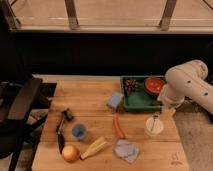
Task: Wipe tray with sponge
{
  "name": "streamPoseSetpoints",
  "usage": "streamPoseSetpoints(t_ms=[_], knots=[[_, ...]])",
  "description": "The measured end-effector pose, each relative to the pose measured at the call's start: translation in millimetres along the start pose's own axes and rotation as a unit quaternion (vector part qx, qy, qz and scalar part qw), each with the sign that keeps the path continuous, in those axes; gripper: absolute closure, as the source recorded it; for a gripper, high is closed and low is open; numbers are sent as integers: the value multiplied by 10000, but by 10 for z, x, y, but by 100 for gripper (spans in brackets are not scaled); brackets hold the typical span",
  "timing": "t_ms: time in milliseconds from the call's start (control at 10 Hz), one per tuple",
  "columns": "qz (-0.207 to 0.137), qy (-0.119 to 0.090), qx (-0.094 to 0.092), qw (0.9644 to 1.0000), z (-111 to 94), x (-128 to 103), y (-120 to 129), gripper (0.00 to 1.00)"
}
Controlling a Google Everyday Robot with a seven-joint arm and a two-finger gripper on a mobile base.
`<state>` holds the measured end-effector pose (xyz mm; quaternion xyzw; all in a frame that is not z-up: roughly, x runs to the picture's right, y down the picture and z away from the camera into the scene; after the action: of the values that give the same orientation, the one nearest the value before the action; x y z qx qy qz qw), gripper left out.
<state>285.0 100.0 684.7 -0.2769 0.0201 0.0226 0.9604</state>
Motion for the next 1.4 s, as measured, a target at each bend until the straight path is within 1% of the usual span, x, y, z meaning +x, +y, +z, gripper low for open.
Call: streamPoseSetpoints(t_ms=[200,300,400,500,600,700,800,900,1000,1100,1200,1300,1400], knots=[[-22,6,23,10000,-2,-1,-1,35],[-182,-5,90,9998,-41,-25,-22,35],[-595,-44,177,9981,-135,-85,-57,35],[-1002,-97,281,9945,-235,-188,-73,35],[-1414,-174,384,9891,-318,-322,-69,35],[-1908,-258,486,9801,-390,-504,-62,35],[-2524,-372,557,9653,-445,-719,-58,35],[-3219,-432,627,9437,-482,-930,-49,35],[-3663,-469,683,9268,-502,-1068,-49,35],[-4157,-510,724,9052,-512,-1242,-57,35],[-4602,-575,716,8830,-504,-1474,-91,35],[-4926,-642,672,8653,-472,-1668,-138,35],[-5271,-787,536,8445,-400,-1921,-251,35]])
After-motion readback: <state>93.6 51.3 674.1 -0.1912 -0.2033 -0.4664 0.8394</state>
